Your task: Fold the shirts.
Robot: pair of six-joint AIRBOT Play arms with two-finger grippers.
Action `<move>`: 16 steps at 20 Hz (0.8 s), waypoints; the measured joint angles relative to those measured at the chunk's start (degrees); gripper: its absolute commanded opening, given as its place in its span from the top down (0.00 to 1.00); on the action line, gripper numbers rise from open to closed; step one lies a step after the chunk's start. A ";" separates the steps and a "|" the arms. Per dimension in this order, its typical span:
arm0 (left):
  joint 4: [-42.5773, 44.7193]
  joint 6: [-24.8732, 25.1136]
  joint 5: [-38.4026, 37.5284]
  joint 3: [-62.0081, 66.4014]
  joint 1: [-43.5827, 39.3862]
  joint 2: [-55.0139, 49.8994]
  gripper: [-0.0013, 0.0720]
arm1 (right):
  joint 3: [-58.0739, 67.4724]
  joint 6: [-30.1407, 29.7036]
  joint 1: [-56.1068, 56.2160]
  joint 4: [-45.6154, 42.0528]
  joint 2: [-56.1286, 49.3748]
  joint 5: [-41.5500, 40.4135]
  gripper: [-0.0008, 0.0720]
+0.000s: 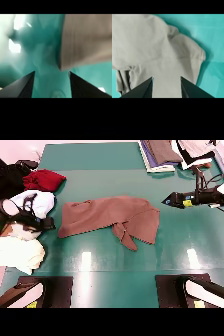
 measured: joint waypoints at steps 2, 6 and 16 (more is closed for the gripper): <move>-4.26 3.48 2.12 -4.83 0.35 0.50 0.30 | -1.38 0.00 -0.28 0.33 1.27 0.04 0.45; -12.87 8.83 9.16 -10.64 0.52 0.92 0.30 | -2.47 0.00 -0.46 1.86 2.32 0.24 0.45; -18.14 10.45 12.57 -8.35 -0.94 1.05 0.95 | -4.59 0.11 -5.86 -2.12 2.64 3.13 0.45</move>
